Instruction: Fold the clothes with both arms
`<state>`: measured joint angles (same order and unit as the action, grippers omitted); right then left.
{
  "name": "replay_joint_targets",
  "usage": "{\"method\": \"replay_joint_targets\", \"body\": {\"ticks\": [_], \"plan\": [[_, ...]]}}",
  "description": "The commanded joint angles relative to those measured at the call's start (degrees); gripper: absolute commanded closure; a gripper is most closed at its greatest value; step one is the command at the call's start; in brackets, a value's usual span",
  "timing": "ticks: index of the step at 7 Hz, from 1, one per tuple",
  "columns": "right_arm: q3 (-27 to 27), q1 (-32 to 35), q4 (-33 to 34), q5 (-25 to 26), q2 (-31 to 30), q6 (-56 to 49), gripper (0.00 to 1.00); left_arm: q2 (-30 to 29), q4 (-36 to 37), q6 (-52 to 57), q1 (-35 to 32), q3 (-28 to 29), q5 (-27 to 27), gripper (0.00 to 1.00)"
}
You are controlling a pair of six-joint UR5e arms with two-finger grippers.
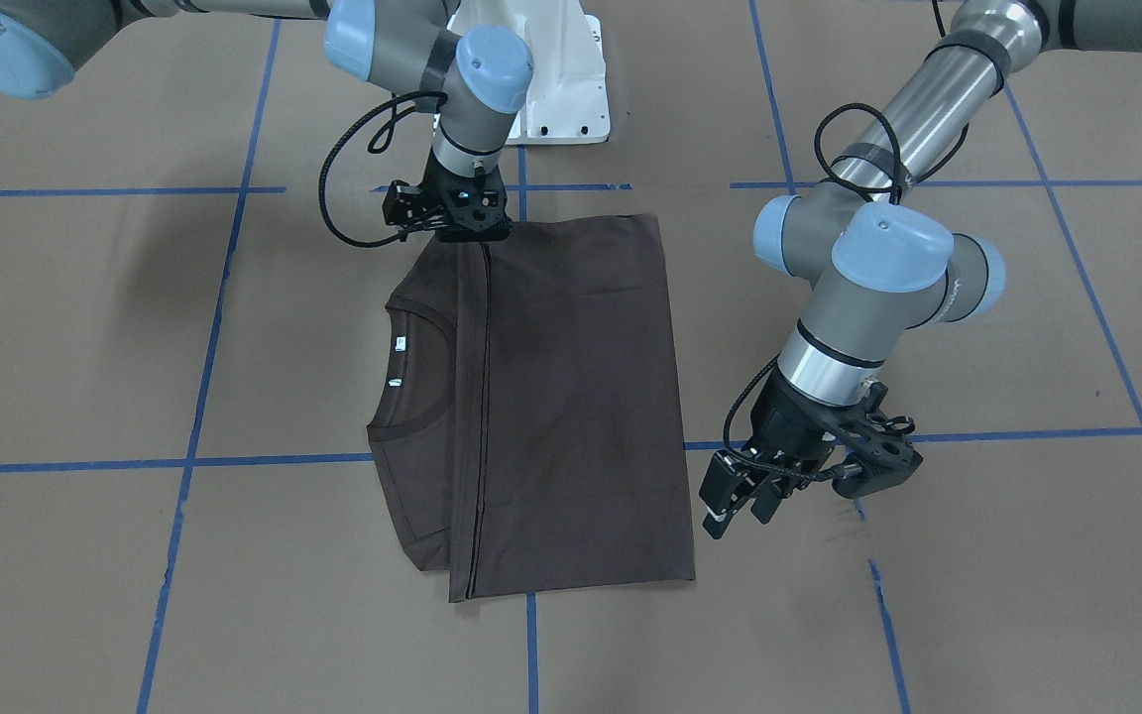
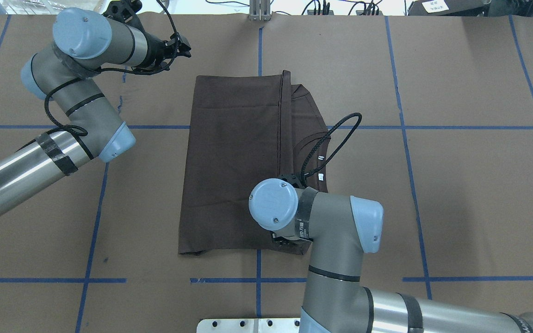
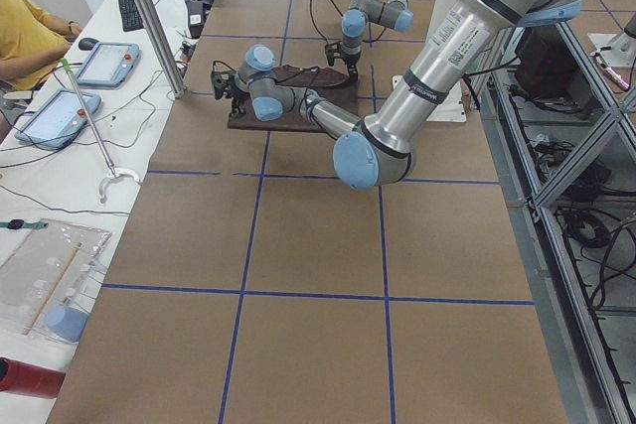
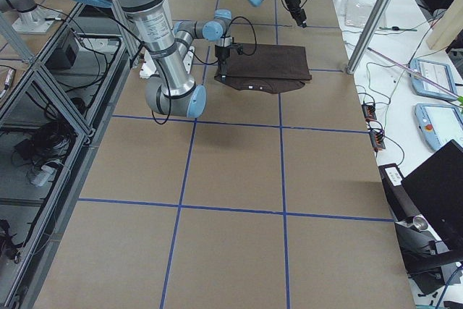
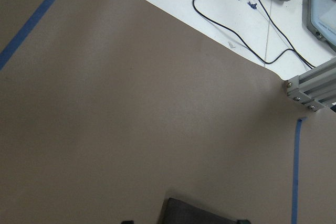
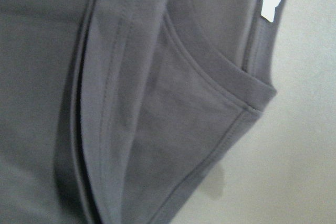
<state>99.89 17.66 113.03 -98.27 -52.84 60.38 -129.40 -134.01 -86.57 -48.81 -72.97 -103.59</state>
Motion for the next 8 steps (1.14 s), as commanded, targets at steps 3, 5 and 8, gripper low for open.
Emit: {"method": "replay_joint_targets", "body": {"ticks": [3, 5, 8], "plan": [[8.8, 3.2, -0.3, 0.5, -9.3, -7.1, 0.0, 0.0, 3.0, 0.0, 0.0, -3.0, 0.0, 0.27], [7.8, 5.6, -0.7, 0.8, -5.5, -3.4, 0.0, 0.0, 3.2, -0.1, -0.1, -3.9, 0.0, 0.27], [3.1, 3.4, -21.4, 3.8, -4.3, 41.6, 0.07, 0.0, 3.2, -1.2, 0.0, -4.5, 0.0, 0.27]]}}
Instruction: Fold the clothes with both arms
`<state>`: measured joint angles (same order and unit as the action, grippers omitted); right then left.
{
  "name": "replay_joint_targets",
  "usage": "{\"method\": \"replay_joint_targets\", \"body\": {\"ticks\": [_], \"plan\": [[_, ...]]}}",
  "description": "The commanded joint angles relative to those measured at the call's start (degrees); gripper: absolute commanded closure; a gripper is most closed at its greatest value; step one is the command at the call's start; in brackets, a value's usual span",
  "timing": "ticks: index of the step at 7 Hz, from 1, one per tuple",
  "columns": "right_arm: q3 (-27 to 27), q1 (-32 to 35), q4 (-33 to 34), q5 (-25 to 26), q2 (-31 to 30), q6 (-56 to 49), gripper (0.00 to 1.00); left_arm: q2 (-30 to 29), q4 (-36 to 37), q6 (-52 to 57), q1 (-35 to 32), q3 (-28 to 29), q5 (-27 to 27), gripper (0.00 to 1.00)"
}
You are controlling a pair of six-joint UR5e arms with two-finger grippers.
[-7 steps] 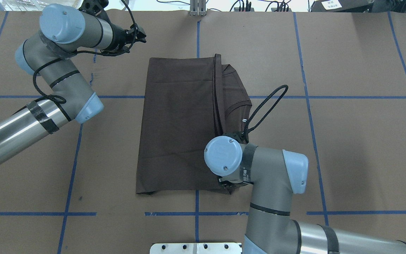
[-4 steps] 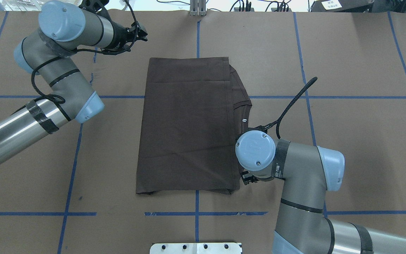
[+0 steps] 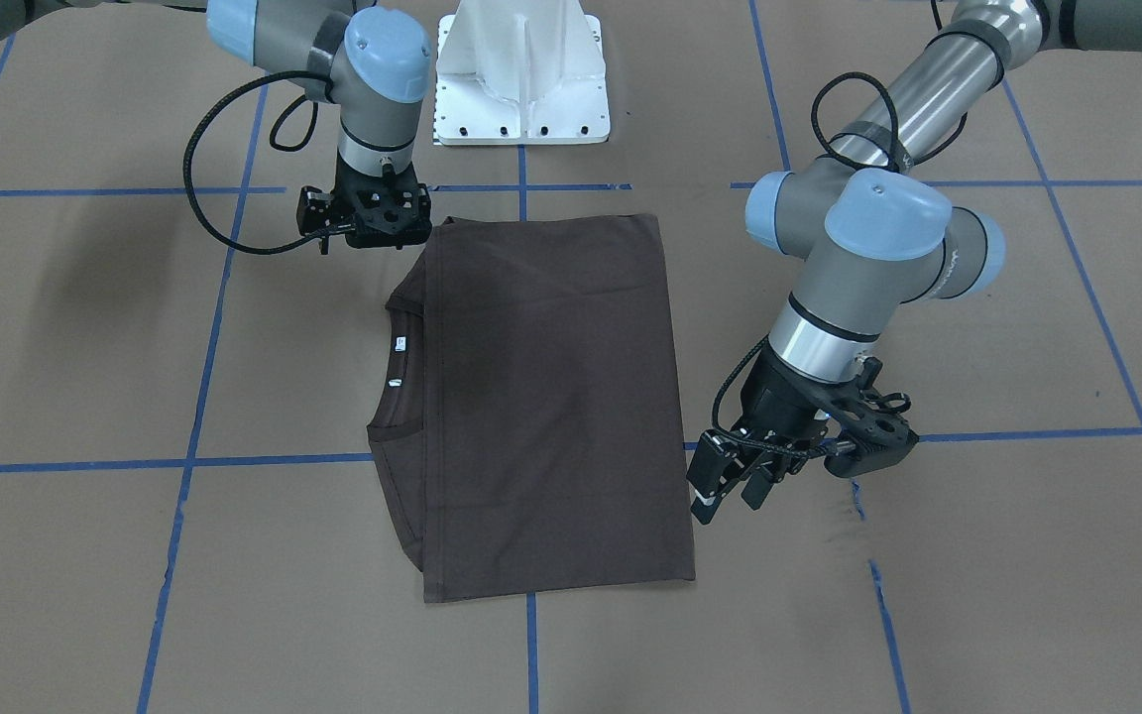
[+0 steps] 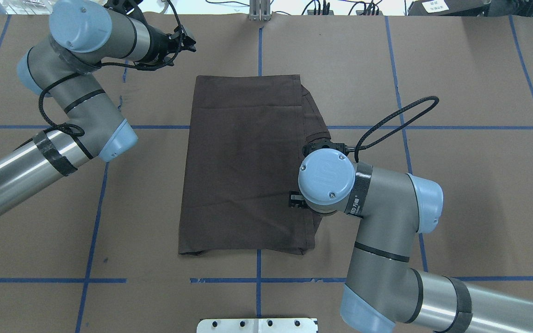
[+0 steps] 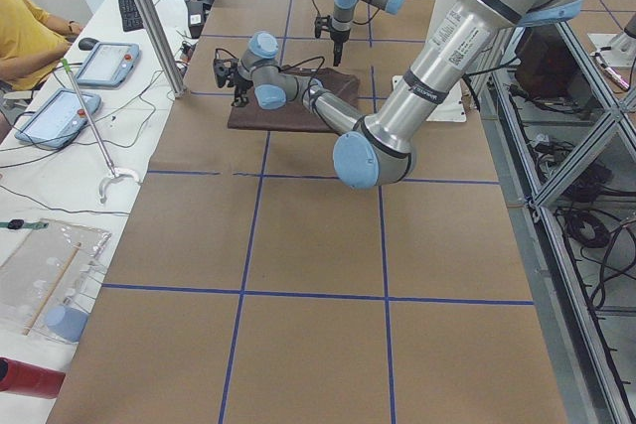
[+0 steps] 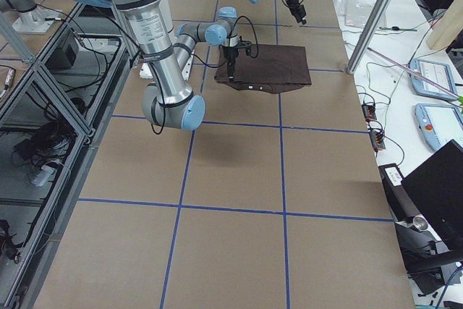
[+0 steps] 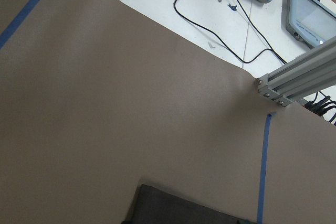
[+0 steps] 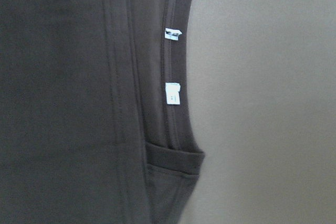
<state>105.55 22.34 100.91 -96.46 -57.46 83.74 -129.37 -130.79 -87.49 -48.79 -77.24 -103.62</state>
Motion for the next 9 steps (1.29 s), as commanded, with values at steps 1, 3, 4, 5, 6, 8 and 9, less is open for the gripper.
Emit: {"method": "replay_joint_targets", "body": {"ticks": [1, 3, 4, 5, 6, 8, 9], "plan": [[-2.3, -2.9, -9.2, 3.4, 0.4, 24.6, 0.16, 0.1, 0.0, -0.3, 0.0, -0.4, 0.0, 0.27], [-2.0, -4.2, -9.2, 3.6, -0.4, 30.0, 0.26, 0.1, 0.1, -0.4, 0.0, -0.5, 0.0, 0.27], [-2.1, -5.3, -9.7, 3.6, -1.5, 31.6, 0.26, 0.3, 0.1, -0.4, 0.0, -0.8, 0.0, 0.27], [-2.1, -6.2, -9.9, 3.6, -1.8, 33.7, 0.26, 0.9, 0.3, -0.4, 0.0, -1.7, 0.0, 0.27], [-1.9, -6.5, -9.7, 3.6, -2.0, 33.9, 0.26, 1.1, 0.5, -0.5, 0.0, -2.0, 0.0, 0.27], [-2.0, -7.0, -9.8, 3.6, -1.8, 34.1, 0.28, 1.1, 0.5, -0.5, 0.0, -2.0, 0.1, 0.27], [-2.5, -7.3, -9.9, 3.6, -1.7, 34.1, 0.28, 1.1, 0.5, -1.3, 0.0, -2.1, 0.0, 0.27]]}}
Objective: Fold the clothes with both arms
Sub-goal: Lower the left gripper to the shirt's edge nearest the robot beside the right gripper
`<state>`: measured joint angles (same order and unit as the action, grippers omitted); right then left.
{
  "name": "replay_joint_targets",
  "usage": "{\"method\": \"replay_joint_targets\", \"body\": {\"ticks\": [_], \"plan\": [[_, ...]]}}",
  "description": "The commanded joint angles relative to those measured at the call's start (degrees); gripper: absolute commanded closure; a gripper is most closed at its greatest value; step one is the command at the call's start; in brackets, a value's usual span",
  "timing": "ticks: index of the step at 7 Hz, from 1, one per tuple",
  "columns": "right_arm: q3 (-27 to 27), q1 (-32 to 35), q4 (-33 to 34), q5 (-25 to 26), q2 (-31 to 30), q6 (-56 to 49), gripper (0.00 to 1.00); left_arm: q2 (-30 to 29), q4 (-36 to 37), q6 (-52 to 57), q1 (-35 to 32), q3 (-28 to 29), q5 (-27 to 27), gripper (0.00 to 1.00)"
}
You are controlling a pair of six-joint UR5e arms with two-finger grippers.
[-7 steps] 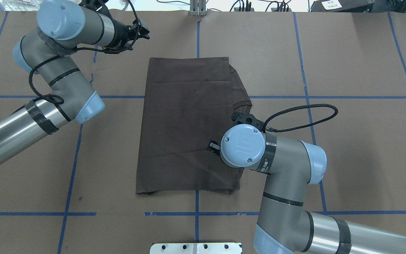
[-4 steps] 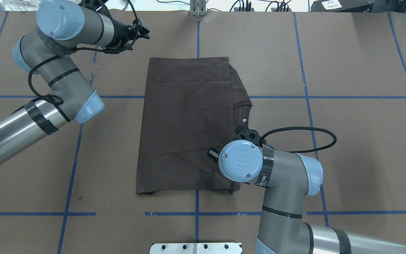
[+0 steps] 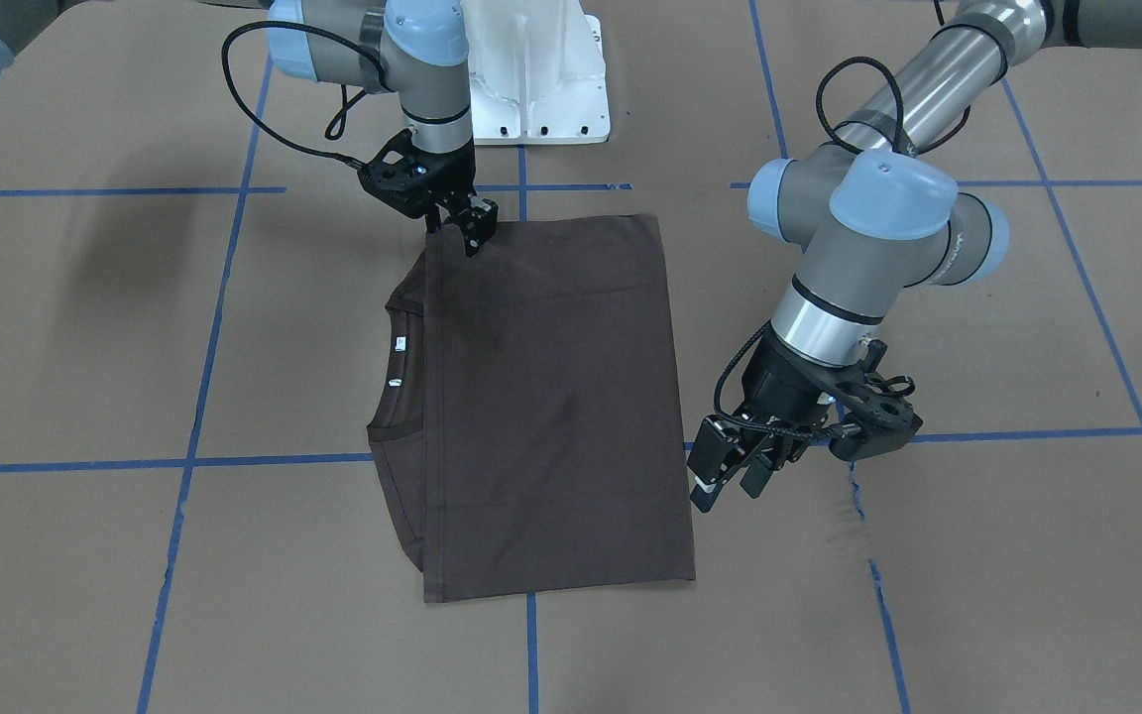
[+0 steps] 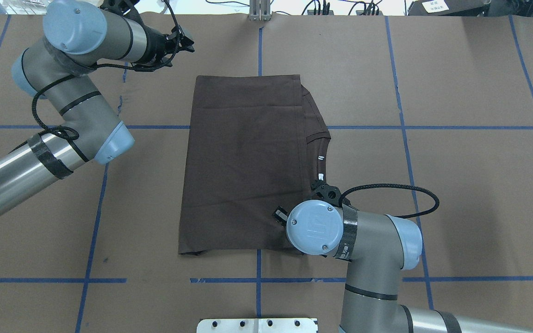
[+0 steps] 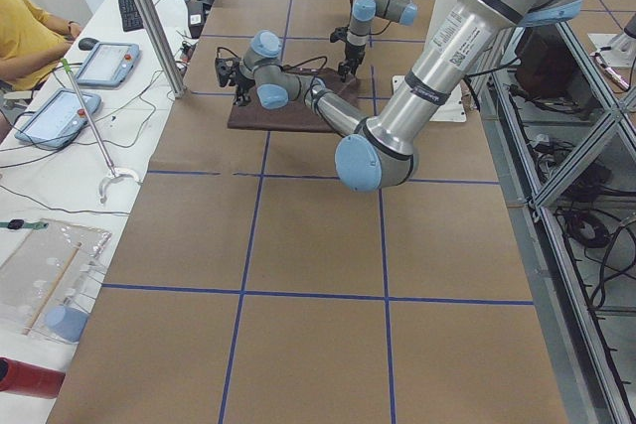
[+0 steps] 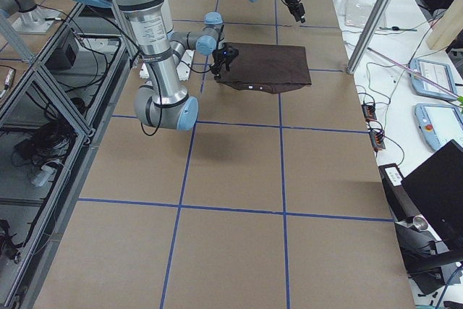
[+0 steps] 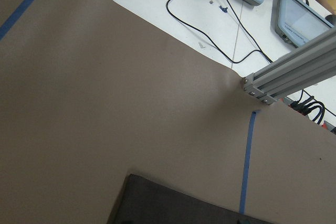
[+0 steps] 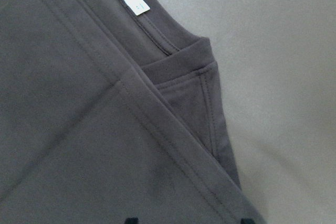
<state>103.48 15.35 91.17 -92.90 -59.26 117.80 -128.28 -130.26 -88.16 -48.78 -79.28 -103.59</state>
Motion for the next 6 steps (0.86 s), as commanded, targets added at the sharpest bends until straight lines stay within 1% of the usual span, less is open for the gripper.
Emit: {"method": "replay_joint_targets", "body": {"ticks": [1, 5, 6], "plan": [[-0.5, -0.2, -0.1, 0.0, -0.1, 0.1, 0.28, 0.0, 0.0, -1.3, 0.0, -0.1, 0.0, 0.27], [-0.2, -0.4, -0.1, -0.1, -1.0, 0.1, 0.32, 0.1, 0.1, -1.3, 0.0, -0.4, 0.1, 0.27], [-0.2, -0.4, -0.1, -0.2, -0.9, 0.1, 0.34, 0.1, 0.1, -1.3, 0.0, -0.6, 0.1, 0.27]]}}
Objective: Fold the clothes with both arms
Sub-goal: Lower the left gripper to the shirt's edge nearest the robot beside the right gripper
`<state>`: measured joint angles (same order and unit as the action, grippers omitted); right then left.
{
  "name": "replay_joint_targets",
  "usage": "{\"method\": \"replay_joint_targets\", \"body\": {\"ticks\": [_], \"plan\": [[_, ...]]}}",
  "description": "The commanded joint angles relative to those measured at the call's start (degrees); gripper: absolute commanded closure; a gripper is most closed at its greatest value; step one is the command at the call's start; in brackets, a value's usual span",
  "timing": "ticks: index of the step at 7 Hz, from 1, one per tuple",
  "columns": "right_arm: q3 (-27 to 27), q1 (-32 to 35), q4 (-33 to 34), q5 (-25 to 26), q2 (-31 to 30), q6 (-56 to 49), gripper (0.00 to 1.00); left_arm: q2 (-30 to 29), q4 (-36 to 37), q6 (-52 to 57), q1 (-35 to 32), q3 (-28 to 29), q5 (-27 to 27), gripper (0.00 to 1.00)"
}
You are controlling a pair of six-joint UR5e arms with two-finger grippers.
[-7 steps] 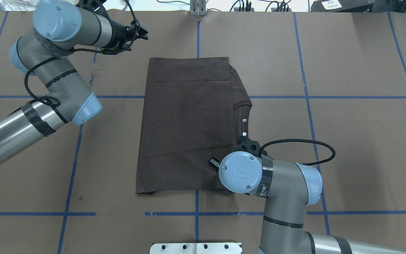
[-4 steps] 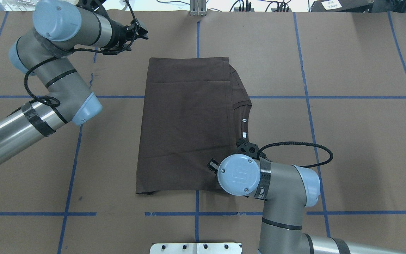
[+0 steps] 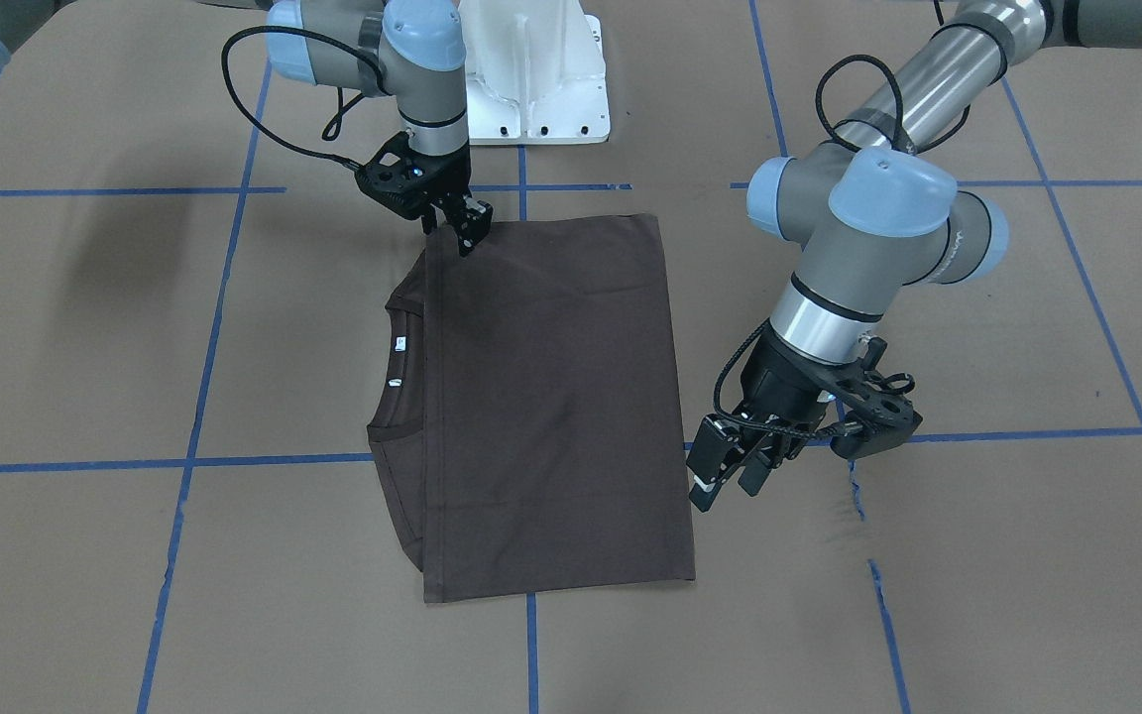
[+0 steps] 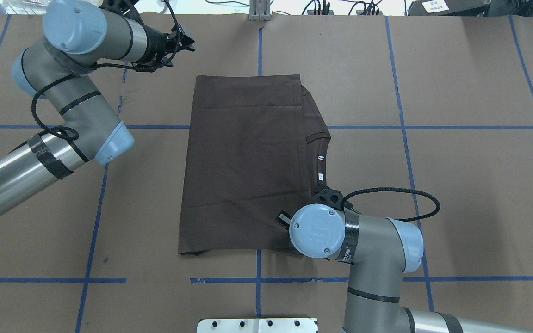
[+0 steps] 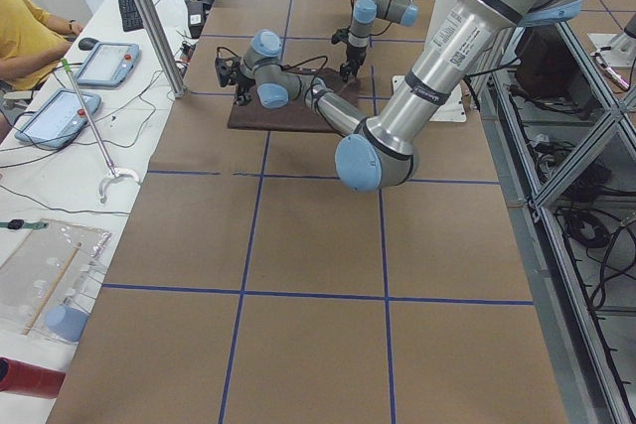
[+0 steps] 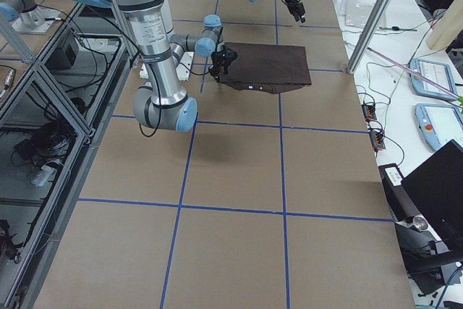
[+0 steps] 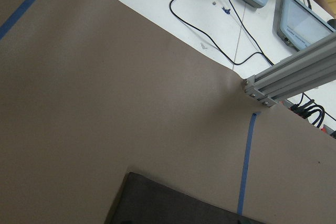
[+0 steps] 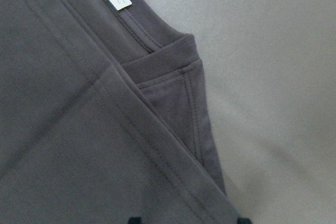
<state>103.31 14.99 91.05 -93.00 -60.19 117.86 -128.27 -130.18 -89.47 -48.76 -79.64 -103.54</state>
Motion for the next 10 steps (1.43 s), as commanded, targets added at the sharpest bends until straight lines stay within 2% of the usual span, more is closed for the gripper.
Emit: {"method": "replay_joint_targets", "body": {"ticks": [1, 2, 3, 7, 9, 10], "plan": [[0.0, -0.2, 0.0, -0.1, 0.0, 0.0, 0.51, 0.0, 0.9, 0.0, 0.0, -0.5, 0.0, 0.27], [0.0, -0.2, 0.1, -0.1, -0.1, 0.4, 0.81, 0.0, 2.6, 0.0, 0.1, -1.9, 0.0, 0.27], [0.1, -0.4, 0.0, -0.1, -0.6, 0.4, 1.0, 0.0, 3.3, 0.0, 0.1, -2.4, 0.0, 0.27], [0.4, -0.6, -0.1, -0.3, -0.7, 0.1, 1.0, 0.0, 3.3, 0.0, 0.1, -2.4, 0.0, 0.27], [4.0, -0.2, 0.4, -0.6, -1.1, 0.1, 1.0, -0.1, 3.4, -0.1, 0.1, -2.9, 0.0, 0.27], [5.0, -0.2, 0.5, -0.6, -1.6, 0.2, 1.0, 2.6, 4.5, -1.4, 1.0, -6.9, 0.0, 0.26]]}}
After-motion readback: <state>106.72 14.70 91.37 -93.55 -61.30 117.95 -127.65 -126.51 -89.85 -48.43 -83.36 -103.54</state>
